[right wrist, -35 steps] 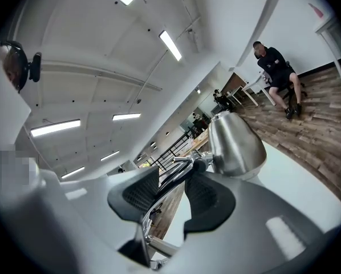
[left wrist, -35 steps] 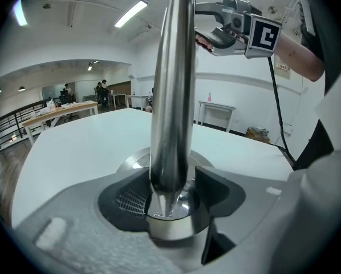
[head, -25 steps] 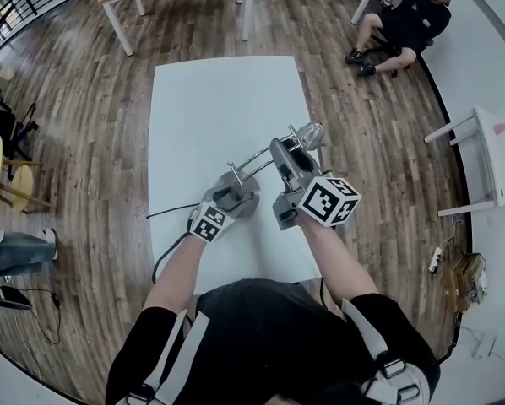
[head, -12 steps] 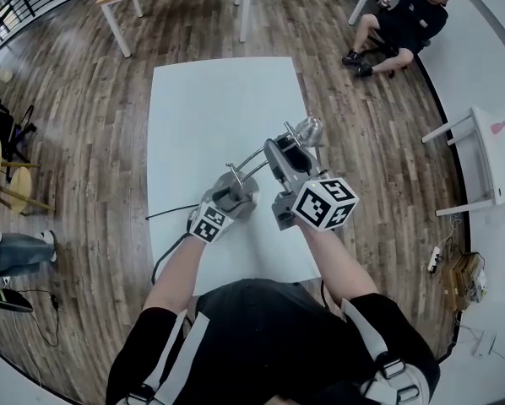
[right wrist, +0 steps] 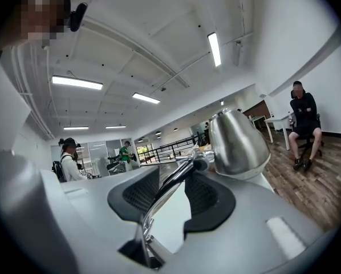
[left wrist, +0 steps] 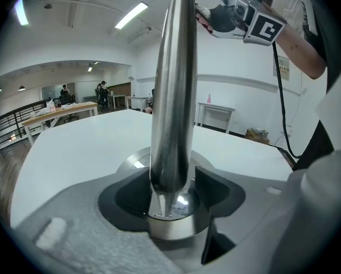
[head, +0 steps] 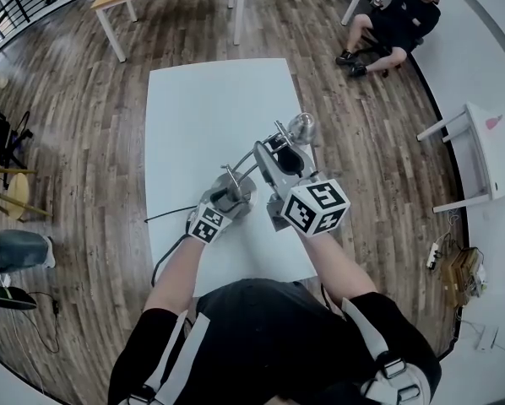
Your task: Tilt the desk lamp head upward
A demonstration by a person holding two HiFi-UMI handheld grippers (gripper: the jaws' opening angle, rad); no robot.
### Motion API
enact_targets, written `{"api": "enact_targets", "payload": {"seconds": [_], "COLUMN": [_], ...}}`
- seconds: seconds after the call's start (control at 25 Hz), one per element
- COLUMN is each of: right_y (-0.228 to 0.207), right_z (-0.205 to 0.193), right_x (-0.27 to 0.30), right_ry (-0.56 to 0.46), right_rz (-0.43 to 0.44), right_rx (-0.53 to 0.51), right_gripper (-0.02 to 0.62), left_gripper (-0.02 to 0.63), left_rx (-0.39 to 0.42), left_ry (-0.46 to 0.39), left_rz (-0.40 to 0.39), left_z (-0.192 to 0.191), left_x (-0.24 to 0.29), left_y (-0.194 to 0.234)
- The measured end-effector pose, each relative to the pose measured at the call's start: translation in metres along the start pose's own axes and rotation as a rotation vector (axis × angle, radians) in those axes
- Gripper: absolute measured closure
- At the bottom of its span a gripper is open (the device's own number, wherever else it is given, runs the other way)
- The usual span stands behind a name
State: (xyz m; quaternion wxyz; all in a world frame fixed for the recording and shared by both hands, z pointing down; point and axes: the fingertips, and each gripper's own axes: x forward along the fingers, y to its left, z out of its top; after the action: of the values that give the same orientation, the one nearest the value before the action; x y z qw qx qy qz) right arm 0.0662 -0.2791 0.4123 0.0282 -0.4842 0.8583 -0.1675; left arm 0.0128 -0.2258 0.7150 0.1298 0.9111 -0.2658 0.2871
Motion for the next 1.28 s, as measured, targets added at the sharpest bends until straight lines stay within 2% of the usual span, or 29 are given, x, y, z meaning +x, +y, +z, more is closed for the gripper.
{"api": "enact_targets", "payload": {"seconds": [0.2, 0.72, 1.04, 1.28], "right_y": [-0.002, 0.014, 0.033, 0.038], "right_z": [0.0, 0.008, 0.01, 0.009], "right_x": [0.0, 0.004, 0.005, 0.005], "right_ry": [0.009, 0.013, 0.009, 0.003], "right_rz": [-0.017, -0.013, 0.006, 0.003], "right_rx": [-0.025, -0.187, -0.32, -0.357], "right_gripper": [0.456, 0.454, 0.451, 0.451], "left_gripper": [0.36, 0.36, 0.36, 0.362], "left_rx": [0.007, 0.005, 0.004, 0.0], "left_ry": [0.01, 0.022, 0.027, 0.034], "left_rz": [-0.002, -0.005, -0.005, -0.011], "left_z": [-0.001, 0.002, 0.002, 0.002], "left_x": [0.001, 0.002, 0.002, 0.003], "left_y": [-0.001, 0.0, 0.0, -0.001]}}
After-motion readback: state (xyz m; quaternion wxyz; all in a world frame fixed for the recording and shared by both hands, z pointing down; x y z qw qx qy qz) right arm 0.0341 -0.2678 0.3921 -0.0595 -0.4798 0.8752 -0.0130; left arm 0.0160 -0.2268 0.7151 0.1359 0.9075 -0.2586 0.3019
